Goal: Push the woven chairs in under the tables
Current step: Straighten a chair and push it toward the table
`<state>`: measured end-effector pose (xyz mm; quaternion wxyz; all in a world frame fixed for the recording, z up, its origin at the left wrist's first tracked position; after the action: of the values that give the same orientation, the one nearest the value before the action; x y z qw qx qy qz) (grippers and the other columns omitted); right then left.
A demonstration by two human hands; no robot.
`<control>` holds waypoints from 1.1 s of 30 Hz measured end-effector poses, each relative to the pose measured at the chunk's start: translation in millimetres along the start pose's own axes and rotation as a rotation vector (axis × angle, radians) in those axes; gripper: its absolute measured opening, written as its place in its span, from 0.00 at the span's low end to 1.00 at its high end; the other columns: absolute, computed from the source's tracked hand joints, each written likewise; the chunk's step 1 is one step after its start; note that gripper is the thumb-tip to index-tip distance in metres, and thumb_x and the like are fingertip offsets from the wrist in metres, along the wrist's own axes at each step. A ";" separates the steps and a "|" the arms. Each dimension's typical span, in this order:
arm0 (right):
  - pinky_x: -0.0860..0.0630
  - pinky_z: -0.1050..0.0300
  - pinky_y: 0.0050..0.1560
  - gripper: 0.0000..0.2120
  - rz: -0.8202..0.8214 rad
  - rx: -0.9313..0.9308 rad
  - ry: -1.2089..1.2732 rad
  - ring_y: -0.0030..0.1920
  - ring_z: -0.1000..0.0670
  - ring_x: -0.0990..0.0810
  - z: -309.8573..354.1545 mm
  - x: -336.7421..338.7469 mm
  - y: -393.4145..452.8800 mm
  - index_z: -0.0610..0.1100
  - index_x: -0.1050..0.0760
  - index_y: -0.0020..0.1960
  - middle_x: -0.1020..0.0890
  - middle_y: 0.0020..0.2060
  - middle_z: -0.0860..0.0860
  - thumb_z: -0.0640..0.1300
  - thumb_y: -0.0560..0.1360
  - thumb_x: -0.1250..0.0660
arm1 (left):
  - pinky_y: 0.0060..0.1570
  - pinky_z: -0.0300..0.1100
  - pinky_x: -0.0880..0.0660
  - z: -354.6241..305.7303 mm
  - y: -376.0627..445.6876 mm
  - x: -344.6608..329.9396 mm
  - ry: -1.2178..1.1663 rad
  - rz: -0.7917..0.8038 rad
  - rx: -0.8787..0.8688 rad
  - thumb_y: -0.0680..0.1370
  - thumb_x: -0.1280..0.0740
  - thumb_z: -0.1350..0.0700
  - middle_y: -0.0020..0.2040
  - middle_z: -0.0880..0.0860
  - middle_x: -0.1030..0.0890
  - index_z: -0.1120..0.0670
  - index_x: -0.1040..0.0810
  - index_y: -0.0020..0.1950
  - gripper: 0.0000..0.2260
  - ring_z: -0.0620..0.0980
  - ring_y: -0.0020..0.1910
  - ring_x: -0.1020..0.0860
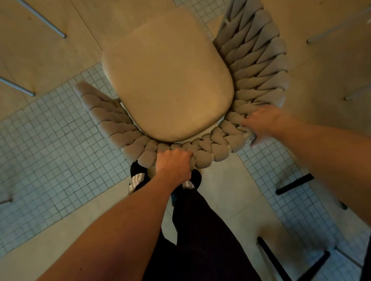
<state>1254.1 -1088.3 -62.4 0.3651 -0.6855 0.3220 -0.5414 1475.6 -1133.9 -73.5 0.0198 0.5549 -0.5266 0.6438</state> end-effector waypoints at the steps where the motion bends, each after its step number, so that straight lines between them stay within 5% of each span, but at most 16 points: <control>1: 0.22 0.49 0.58 0.37 -0.003 -0.007 -0.008 0.61 0.46 0.21 1.0 0.2 -0.8 0.53 0.31 0.68 0.19 0.61 0.52 0.74 0.68 0.30 | 0.45 0.47 0.29 0.6 0.3 -1.1 0.005 0.003 -0.011 0.76 0.33 0.50 0.53 0.52 0.19 0.47 0.23 0.55 0.09 0.57 0.52 0.20; 9: 0.24 0.47 0.59 0.34 -0.006 -0.084 0.131 0.58 0.44 0.20 34.9 10.6 -3.4 0.53 0.27 0.67 0.19 0.58 0.51 0.71 0.68 0.30 | 0.50 0.49 0.25 46.1 -3.3 1.0 0.127 0.113 -0.060 0.77 0.34 0.49 0.59 0.52 0.20 0.42 0.26 0.66 0.17 0.56 0.57 0.21; 21: 0.29 0.48 0.58 0.31 0.032 -0.206 0.487 0.63 0.42 0.24 117.2 32.2 0.8 0.47 0.29 0.67 0.22 0.63 0.47 0.66 0.74 0.30 | 0.56 0.50 0.28 138.4 6.4 29.5 0.399 0.151 -0.175 0.76 0.35 0.47 0.55 0.46 0.18 0.36 0.25 0.63 0.16 0.52 0.55 0.21; 27: 0.31 0.52 0.49 0.24 0.013 -0.261 0.674 0.61 0.44 0.22 156.1 61.1 6.3 0.47 0.26 0.65 0.21 0.61 0.48 0.62 0.77 0.30 | 0.62 0.51 0.34 180.6 22.8 65.8 0.585 0.133 -0.219 0.78 0.36 0.48 0.61 0.44 0.20 0.32 0.30 0.69 0.20 0.51 0.63 0.25; 33: 0.27 0.48 0.58 0.29 0.007 -0.295 0.806 0.66 0.42 0.25 191.5 99.0 24.7 0.45 0.29 0.71 0.25 0.67 0.46 0.64 0.78 0.34 | 0.62 0.50 0.35 226.8 49.7 104.1 0.705 0.106 -0.218 0.77 0.34 0.48 0.62 0.39 0.21 0.31 0.30 0.67 0.20 0.49 0.66 0.28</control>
<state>1460.5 -1155.1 -61.4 0.1100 -0.4631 0.5152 -0.7128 1562.6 -1372.9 -68.2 0.2254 0.2656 -0.5809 0.7357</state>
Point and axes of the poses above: each hand's wrist, its own y-axis towards the middle knuckle, its own x-axis out of the back of the hand, z = x × y, the point moved 10 cm from there along y, towards the middle knuckle
